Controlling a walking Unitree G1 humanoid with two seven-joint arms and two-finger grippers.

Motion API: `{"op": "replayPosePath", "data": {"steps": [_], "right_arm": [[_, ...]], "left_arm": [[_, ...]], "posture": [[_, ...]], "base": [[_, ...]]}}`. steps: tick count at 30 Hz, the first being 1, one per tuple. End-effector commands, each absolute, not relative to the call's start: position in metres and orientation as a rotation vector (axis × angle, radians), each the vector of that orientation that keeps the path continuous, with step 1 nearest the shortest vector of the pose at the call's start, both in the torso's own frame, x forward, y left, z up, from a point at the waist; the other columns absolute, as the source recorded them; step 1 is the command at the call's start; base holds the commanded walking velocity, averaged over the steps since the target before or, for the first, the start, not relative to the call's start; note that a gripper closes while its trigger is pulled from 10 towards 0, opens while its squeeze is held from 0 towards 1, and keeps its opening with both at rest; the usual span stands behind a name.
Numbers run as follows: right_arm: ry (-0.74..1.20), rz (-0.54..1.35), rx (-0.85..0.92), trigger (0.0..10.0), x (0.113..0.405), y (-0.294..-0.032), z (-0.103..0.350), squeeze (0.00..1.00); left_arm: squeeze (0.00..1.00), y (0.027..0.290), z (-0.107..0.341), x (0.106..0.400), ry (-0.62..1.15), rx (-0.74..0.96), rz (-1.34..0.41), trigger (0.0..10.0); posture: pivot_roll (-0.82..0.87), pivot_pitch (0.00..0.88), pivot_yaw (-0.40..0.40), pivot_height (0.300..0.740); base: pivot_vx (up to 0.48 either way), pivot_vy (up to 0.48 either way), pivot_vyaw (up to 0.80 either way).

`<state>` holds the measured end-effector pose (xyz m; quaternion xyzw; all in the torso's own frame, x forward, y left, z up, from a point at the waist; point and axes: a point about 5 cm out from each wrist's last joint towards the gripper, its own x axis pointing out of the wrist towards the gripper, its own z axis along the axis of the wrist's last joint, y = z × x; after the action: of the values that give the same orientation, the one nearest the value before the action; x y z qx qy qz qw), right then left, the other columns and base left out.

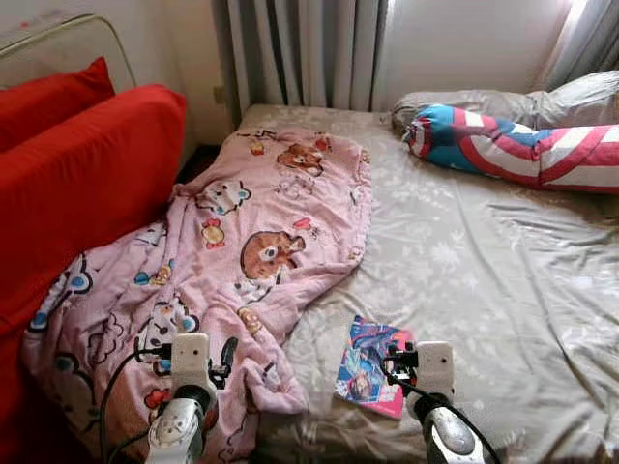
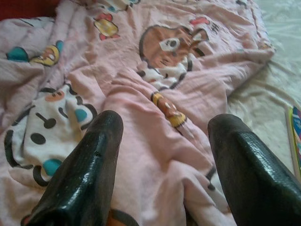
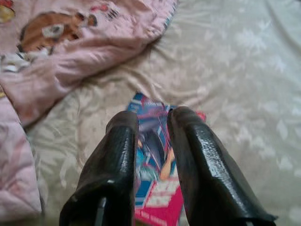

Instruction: Clean up the room

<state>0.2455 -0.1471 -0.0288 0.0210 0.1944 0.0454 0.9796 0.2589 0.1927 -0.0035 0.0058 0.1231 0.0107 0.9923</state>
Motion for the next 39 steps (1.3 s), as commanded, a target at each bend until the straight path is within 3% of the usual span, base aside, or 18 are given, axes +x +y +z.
{"op": "replayPosePath", "data": {"steps": [1, 32, 39], "right_arm": [[0.398, 0.096, 0.043, 10.0, 0.246, -0.146, -0.029, 0.0], [0.464, 0.102, 0.036, 10.0, 0.24, -0.149, -0.038, 0.0], [0.47, 0.102, 0.048, 10.0, 0.238, -0.152, -0.04, 0.0]], "left_arm": [[0.0, 0.194, -0.003, 0.26, 0.25, 0.015, 0.027, 10.0], [0.0, 0.189, -0.003, 0.261, 0.256, -0.001, 0.007, 10.0], [0.0, 0.188, -0.003, 0.262, 0.26, -0.001, 0.001, 10.0]], "posture": [[-0.09, 0.054, -0.014, 0.65], [-0.09, 0.053, -0.015, 0.645], [-0.09, 0.054, -0.015, 0.62]], "base": [[0.0, 0.0, 0.0], [0.0, 0.0, 0.0], [0.0, 0.0, 0.0]]}}
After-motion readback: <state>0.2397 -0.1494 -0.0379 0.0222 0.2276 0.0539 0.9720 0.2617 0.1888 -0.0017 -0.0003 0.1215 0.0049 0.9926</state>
